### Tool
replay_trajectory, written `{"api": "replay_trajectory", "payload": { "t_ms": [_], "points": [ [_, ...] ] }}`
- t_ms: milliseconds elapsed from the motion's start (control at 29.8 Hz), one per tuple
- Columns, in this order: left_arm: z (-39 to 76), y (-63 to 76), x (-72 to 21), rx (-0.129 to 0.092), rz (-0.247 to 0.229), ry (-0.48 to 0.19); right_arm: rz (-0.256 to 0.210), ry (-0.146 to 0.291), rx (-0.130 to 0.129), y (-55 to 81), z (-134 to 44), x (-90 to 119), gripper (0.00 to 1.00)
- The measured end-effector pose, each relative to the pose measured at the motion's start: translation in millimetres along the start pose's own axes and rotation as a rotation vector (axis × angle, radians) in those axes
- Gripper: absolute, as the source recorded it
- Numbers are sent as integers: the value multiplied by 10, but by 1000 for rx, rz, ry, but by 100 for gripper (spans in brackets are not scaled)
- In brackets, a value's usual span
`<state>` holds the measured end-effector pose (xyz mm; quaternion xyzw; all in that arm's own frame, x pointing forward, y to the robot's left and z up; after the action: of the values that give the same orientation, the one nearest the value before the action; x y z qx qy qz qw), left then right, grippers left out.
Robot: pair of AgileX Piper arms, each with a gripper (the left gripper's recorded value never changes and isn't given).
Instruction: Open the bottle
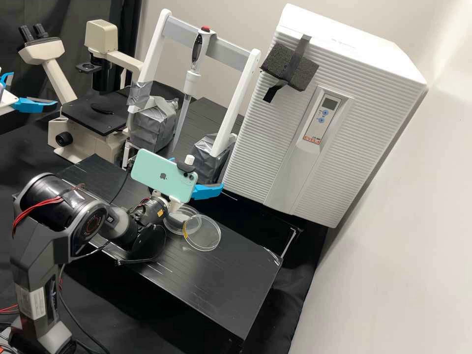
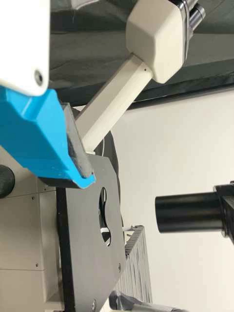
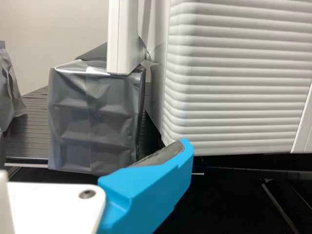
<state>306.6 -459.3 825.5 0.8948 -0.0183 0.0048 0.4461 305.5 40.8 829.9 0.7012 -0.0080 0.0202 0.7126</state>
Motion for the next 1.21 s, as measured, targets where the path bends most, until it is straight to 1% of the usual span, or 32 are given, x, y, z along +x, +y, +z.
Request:
{"api": "replay_trajectory", "payload": {
  "t_ms": [269, 369, 403, 436, 470, 504, 571, 604, 671, 705, 739, 772, 806, 906, 974, 1007, 1141, 1209],
  "points": [
    [0, 0, 0, 0, 0, 0, 0, 0, 0, 0, 0, 0, 100],
    [23, -18, -13, 12, -8, -27, 0, 0, 0, 0, 0, 0, 100],
    [37, -34, -29, 10, -13, -45, 0, 0, 0, 0, 0, 0, 100],
    [61, -52, -59, -5, -19, -67, 0, 0, 0, 0, 0, 0, 100],
    [76, -71, -83, -10, -30, -81, 0, 0, 0, 0, 0, 0, 100],
    [106, -89, -130, -23, -42, -104, 0, 0, 0, 0, 0, 0, 100],
    [183, -95, -209, -52, -52, -152, 0, 0, 0, 0, 0, 0, 100],
    [233, -94, -250, -63, -52, -183, 0, 0, 0, 0, 0, 0, 100],
    [330, -84, -318, -73, -36, -249, 0, 0, 0, 0, 0, 0, 100],
    [373, -88, -351, -74, -30, -283, 0, 0, 0, 0, 0, 0, 100],
    [418, -93, -381, -70, -25, -325, 0, 0, 0, 0, 0, 0, 100],
    [455, -93, -409, -72, -12, -360, 0, 0, 0, 0, 0, 0, 100],
    [502, -110, -451, -67, -11, -409, 0, 0, 0, 0, 0, 0, 100],
    [541, -161, -531, -57, -25, -475, 0, 0, 0, 0, 0, 0, 100],
    [523, -203, -560, -54, -43, -492, 0, 0, 0, 0, 0, 0, 100],
    [508, -232, -576, -55, -59, -497, 0, 0, 0, 0, 0, 0, 100],
    [461, -292, -640, -78, -101, -504, 0, 0, 0, 0, 0, 0, 100],
    [452, -313, -662, -96, -116, -503, 0, 0, 0, 0, 0, 0, 100]
  ]
}}
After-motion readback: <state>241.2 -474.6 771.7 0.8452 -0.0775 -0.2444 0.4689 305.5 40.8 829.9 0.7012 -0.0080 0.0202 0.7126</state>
